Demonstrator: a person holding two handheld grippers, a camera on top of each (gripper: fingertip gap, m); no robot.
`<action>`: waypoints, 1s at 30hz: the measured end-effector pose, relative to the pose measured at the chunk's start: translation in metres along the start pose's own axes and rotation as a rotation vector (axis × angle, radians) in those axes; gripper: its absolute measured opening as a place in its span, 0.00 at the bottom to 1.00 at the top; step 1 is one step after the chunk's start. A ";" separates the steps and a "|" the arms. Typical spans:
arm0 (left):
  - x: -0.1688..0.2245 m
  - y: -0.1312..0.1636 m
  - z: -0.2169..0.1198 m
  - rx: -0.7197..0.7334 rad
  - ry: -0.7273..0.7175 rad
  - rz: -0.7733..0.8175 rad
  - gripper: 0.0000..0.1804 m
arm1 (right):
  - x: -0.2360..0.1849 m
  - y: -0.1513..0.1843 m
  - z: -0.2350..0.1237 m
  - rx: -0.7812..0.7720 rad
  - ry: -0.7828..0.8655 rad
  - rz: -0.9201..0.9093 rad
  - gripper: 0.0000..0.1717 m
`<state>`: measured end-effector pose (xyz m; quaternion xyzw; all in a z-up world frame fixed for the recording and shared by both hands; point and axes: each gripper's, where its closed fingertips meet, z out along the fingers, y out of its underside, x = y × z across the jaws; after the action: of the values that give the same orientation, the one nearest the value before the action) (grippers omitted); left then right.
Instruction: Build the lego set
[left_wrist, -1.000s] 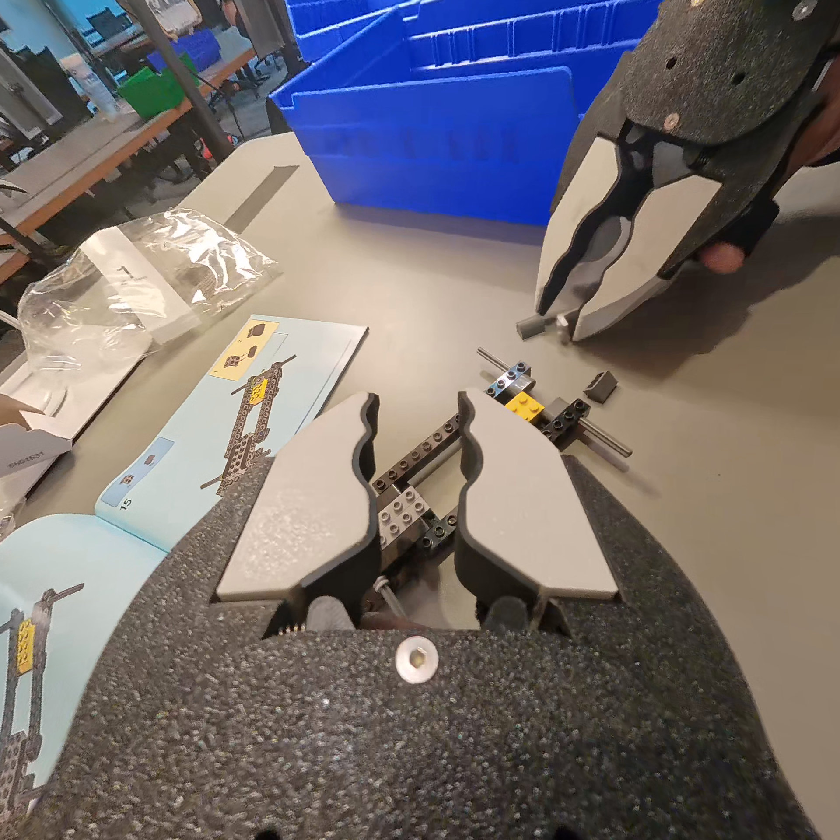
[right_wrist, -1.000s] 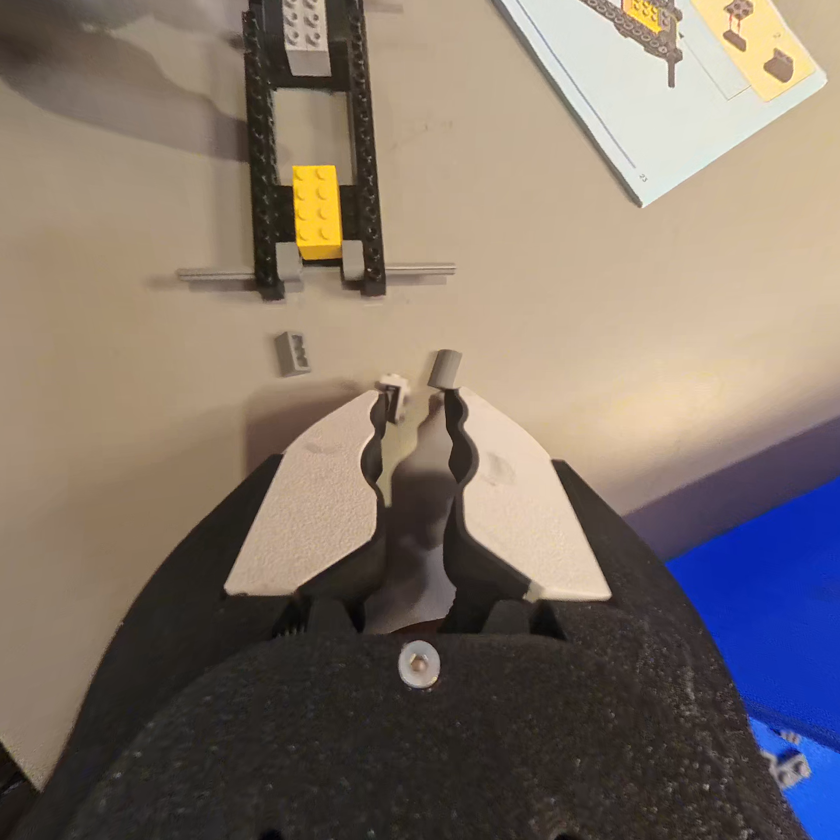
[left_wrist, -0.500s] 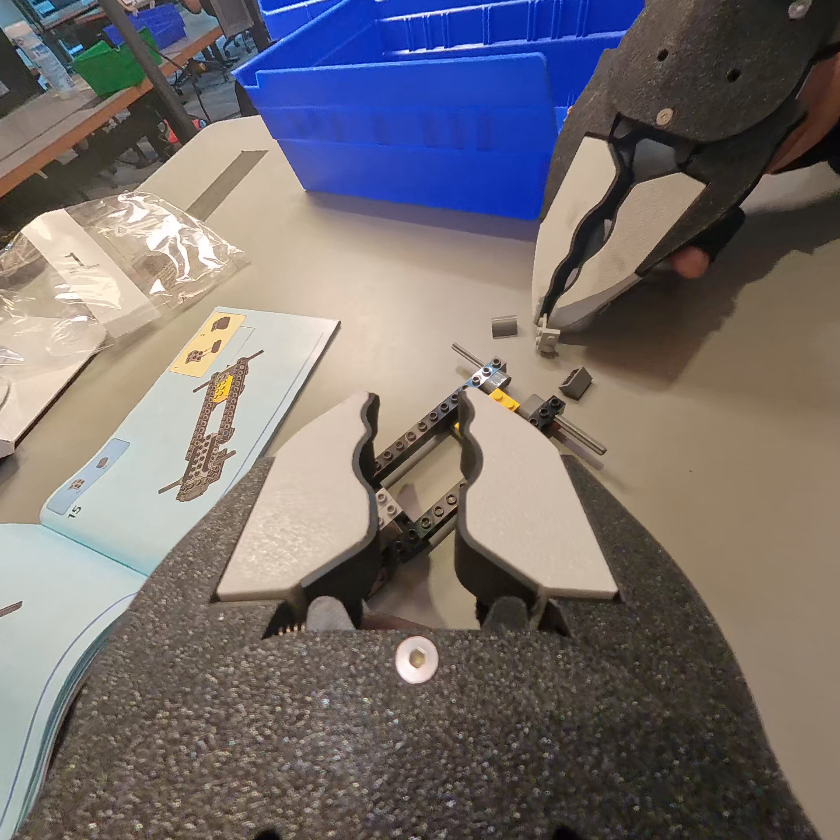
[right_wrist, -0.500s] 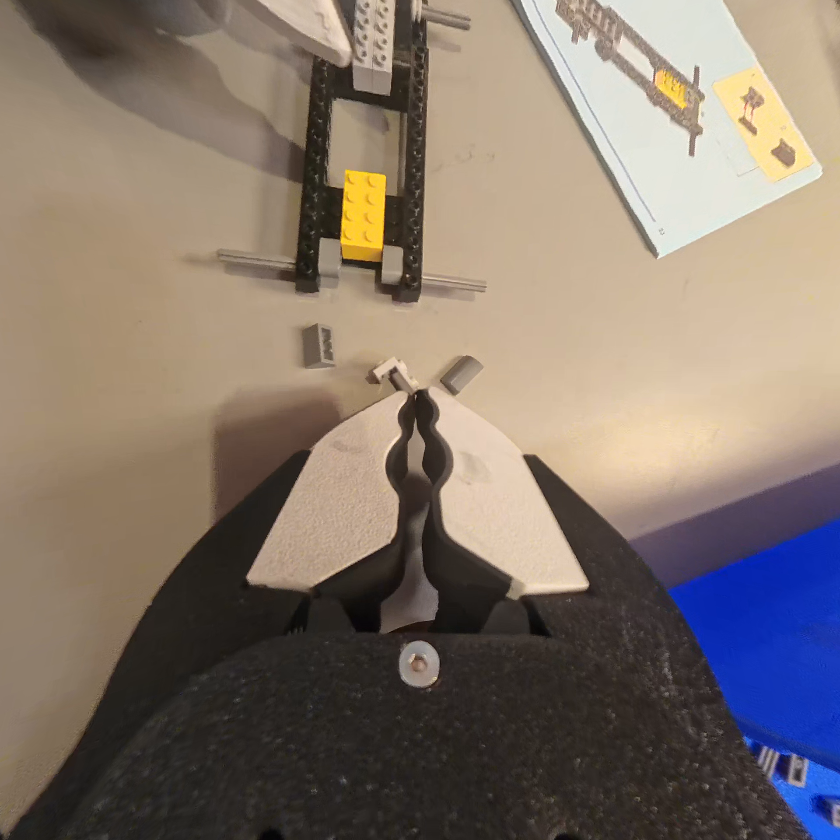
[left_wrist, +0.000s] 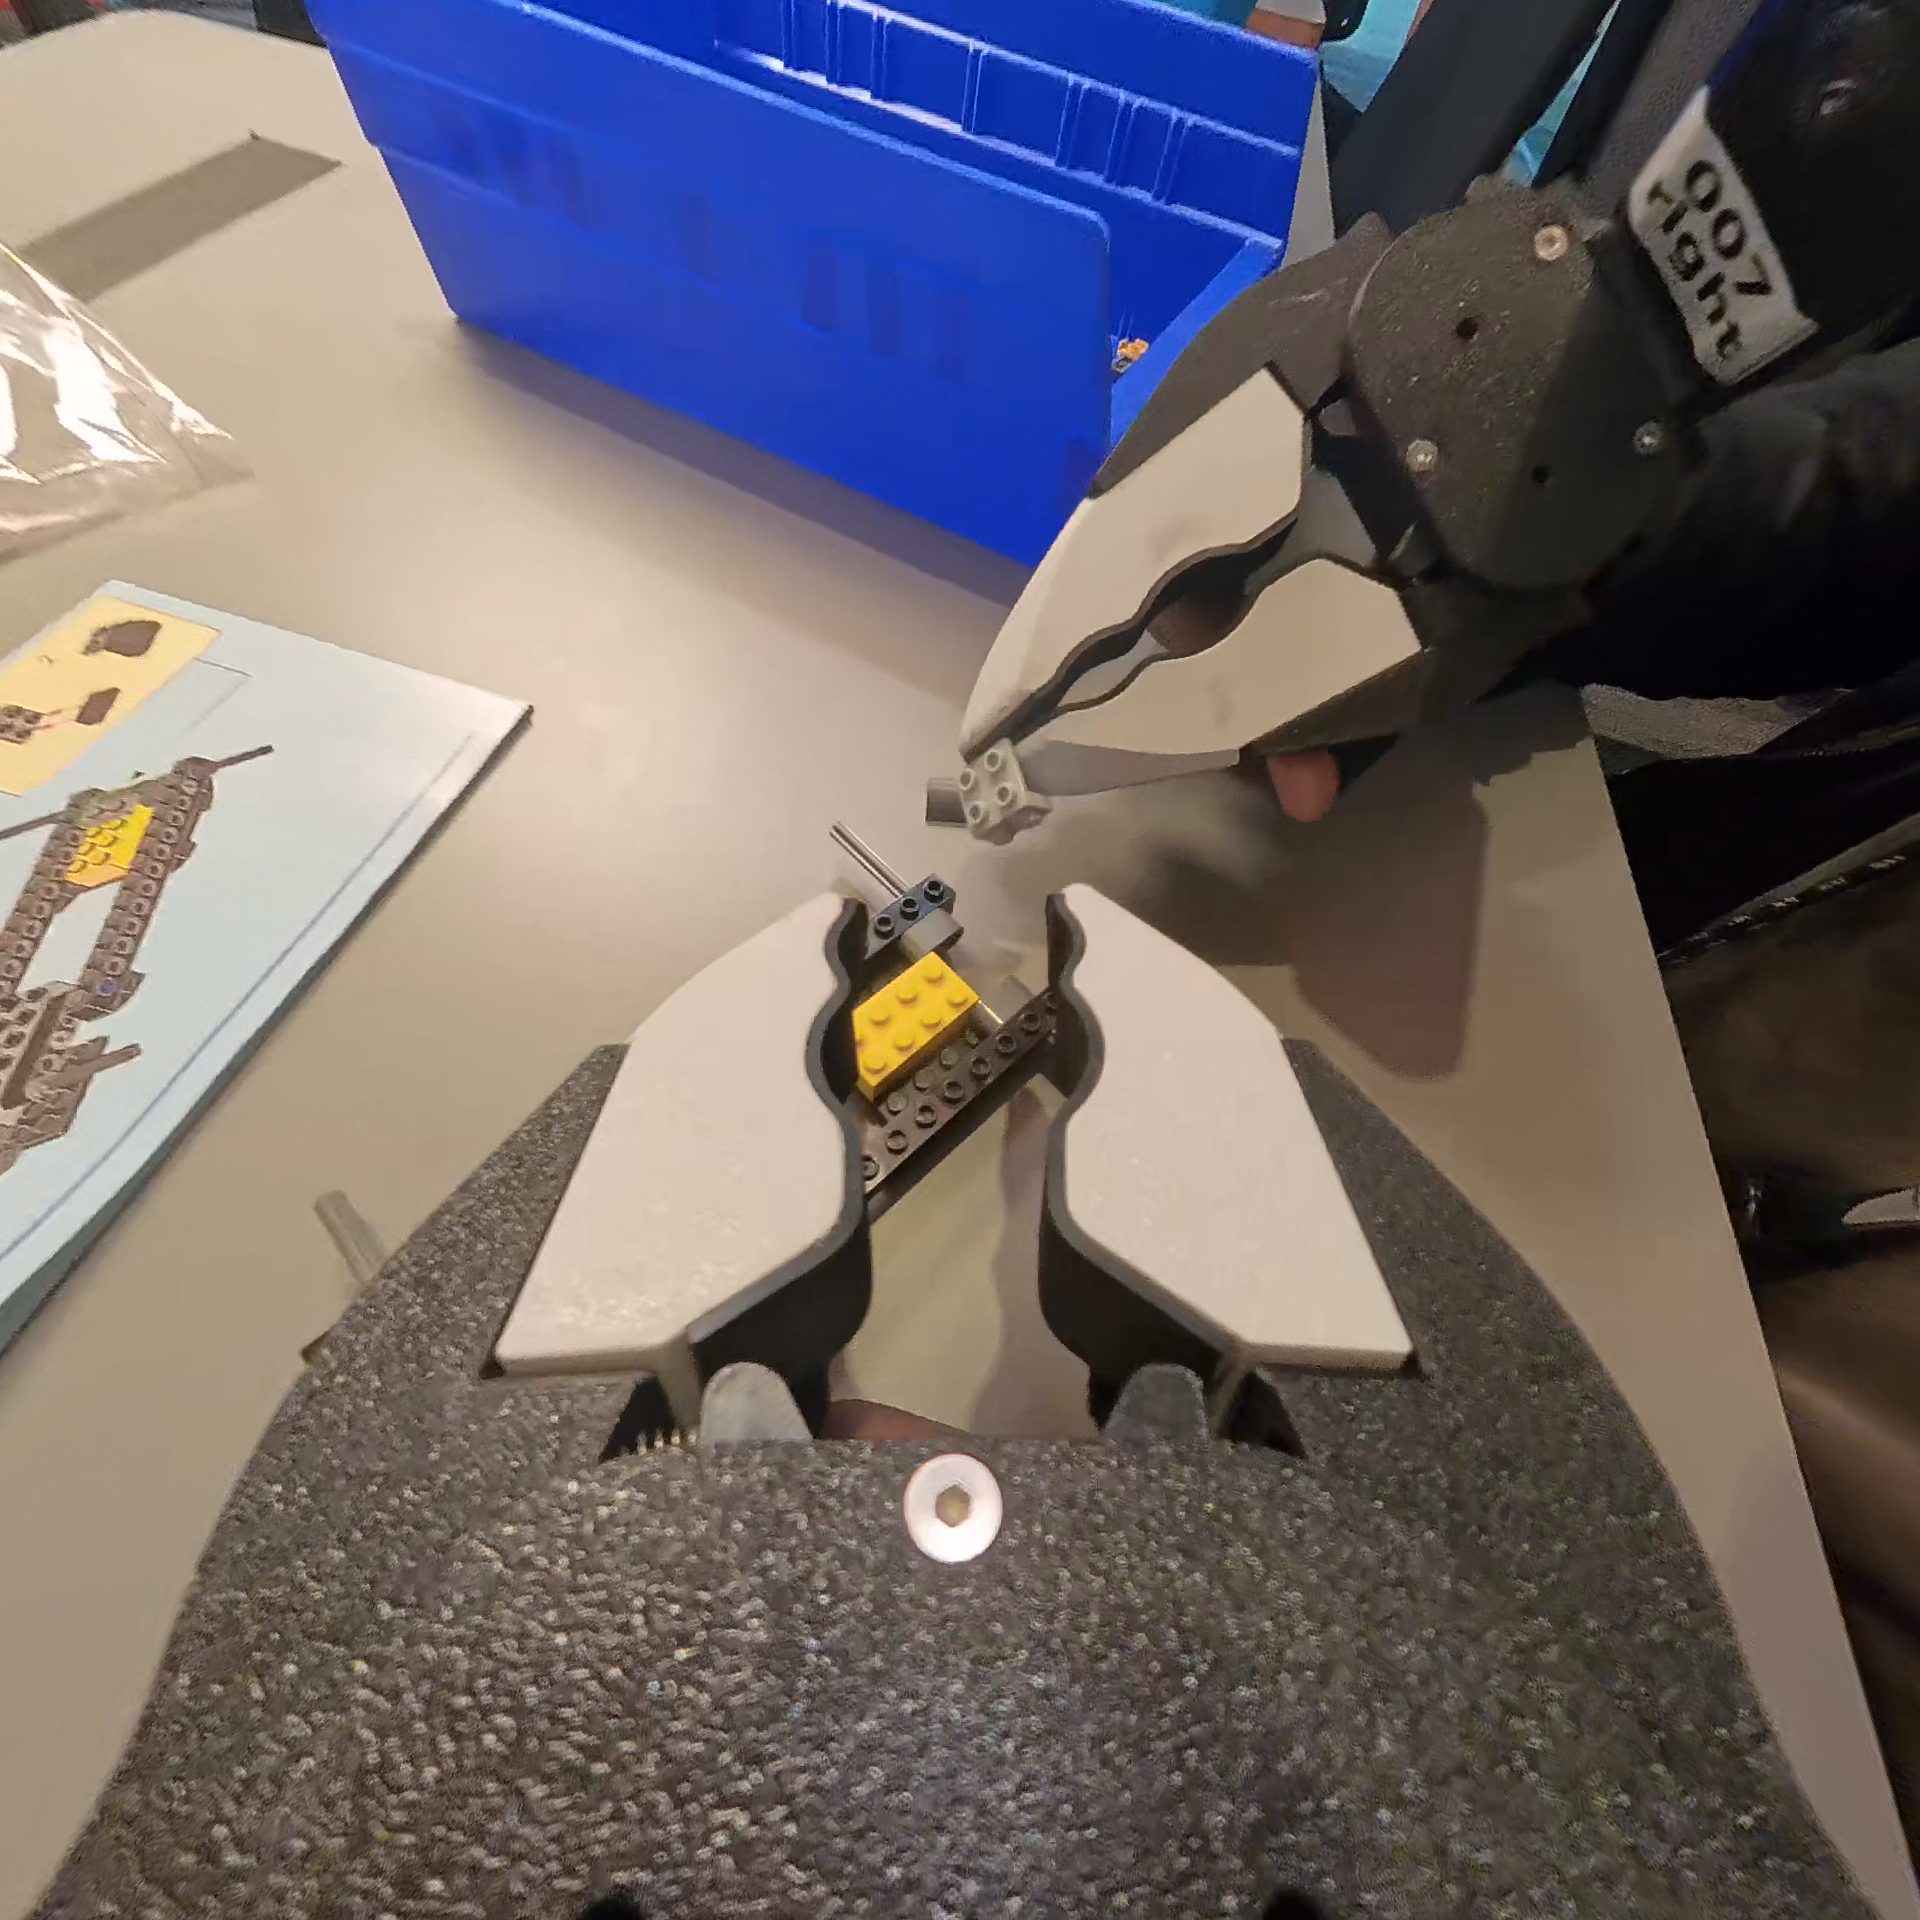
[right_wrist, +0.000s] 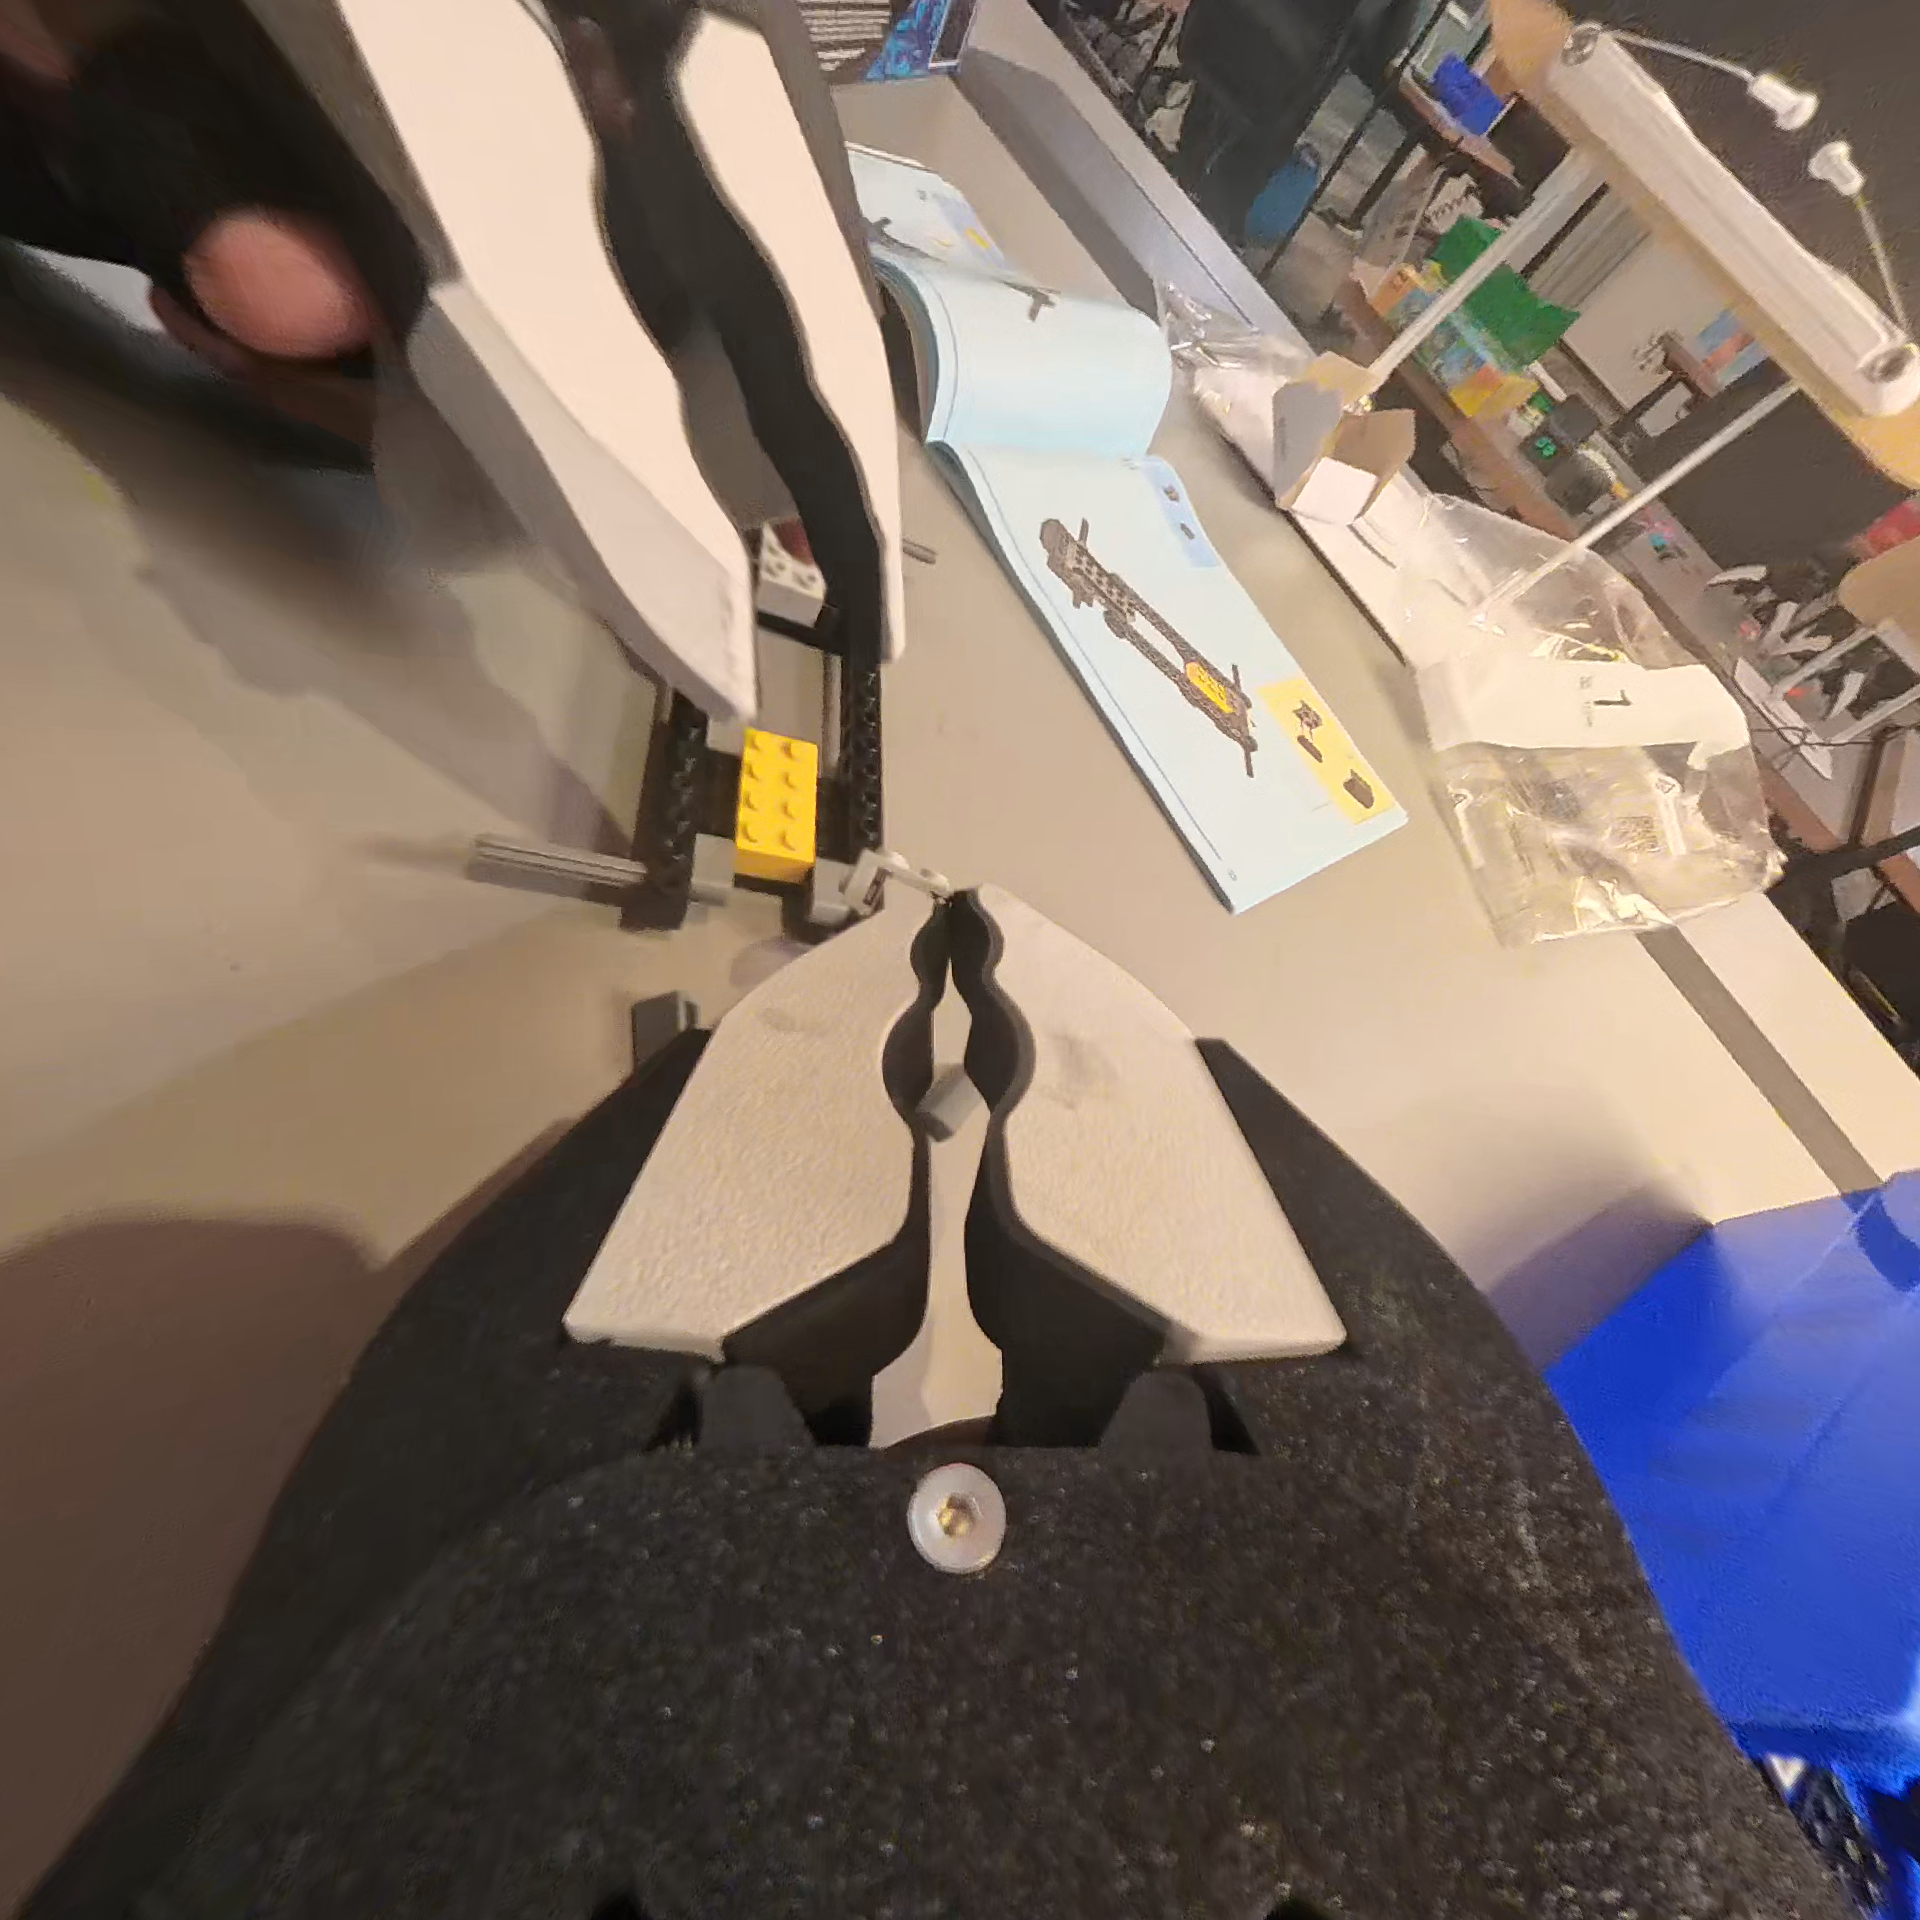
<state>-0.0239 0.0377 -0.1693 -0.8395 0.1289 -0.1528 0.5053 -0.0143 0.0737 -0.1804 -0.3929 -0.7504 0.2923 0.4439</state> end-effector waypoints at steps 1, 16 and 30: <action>0.001 0.001 0.003 -0.011 -0.006 -0.004 0.19 | -0.002 -0.002 0.001 0.003 -0.005 -0.003 0.00; -0.002 0.003 0.014 -0.014 -0.005 -0.178 0.19 | 0.006 -0.018 0.003 0.079 0.056 0.031 0.00; -0.013 0.019 -0.013 -0.127 0.011 0.035 0.19 | 0.006 -0.001 0.005 0.019 -0.005 -0.023 0.00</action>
<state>-0.0421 0.0237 -0.1822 -0.8666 0.1555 -0.1400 0.4530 -0.0216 0.0780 -0.1788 -0.3793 -0.7532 0.2952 0.4492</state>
